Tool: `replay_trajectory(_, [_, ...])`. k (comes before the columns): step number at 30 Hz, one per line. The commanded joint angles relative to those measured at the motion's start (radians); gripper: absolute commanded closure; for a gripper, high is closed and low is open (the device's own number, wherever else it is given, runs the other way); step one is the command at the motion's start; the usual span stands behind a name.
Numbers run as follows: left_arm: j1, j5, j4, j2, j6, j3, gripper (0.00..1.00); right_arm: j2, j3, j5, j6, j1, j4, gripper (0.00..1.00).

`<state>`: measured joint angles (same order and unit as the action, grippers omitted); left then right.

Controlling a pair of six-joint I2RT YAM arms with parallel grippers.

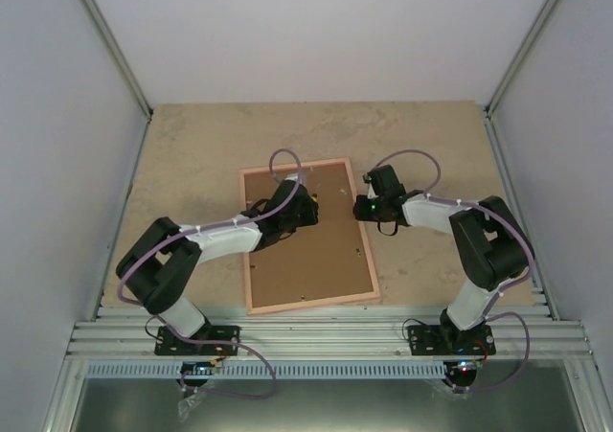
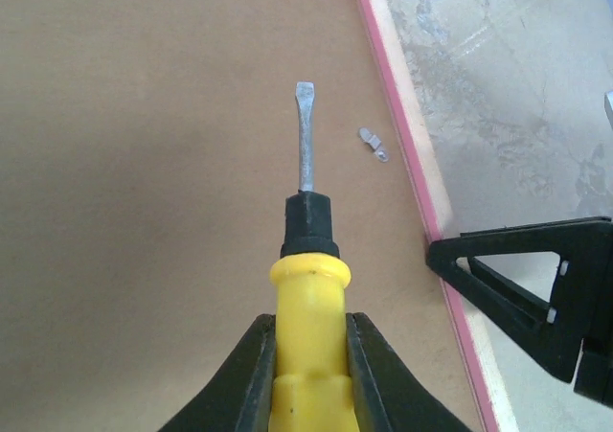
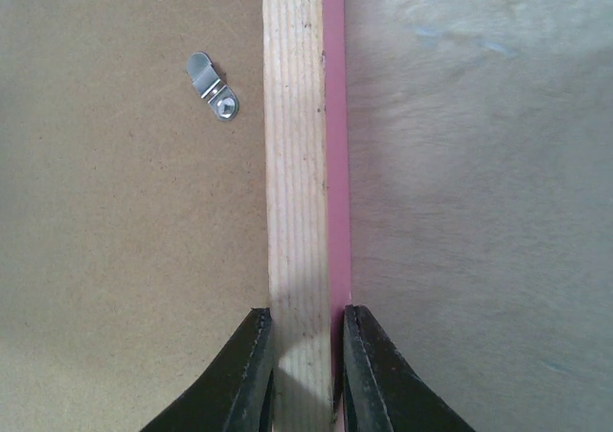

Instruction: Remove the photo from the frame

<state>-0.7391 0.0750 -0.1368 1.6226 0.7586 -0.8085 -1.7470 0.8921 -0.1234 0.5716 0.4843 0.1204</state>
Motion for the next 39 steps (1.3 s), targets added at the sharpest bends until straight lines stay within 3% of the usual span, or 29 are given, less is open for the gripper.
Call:
replay_trajectory(1, [0.021,0.019,0.016,-0.075,-0.014,0.049,1.00,0.038,-0.044,0.017,0.063,-0.025,0.006,1.00])
replay_trajectory(12, [0.081,0.025,0.129,-0.331,-0.056,0.142,1.00,0.123,-0.082,0.143,0.263,-0.099,0.088,0.99])
replay_trajectory(21, [0.084,0.083,0.214,-0.501,-0.126,0.182,1.00,0.137,-0.162,0.144,0.431,-0.164,0.074,0.95])
replay_trajectory(24, [0.084,0.093,0.207,-0.520,-0.132,0.203,1.00,0.141,-0.154,0.126,0.410,-0.164,0.095,0.85])
replay_trajectory(29, [0.084,0.100,0.208,-0.535,-0.139,0.217,1.00,0.212,-0.139,0.076,0.298,-0.161,0.187,0.60])
replay_trajectory(39, [0.084,0.111,0.209,-0.567,-0.143,0.221,1.00,0.403,-0.233,-0.036,0.084,-0.061,0.367,0.27])
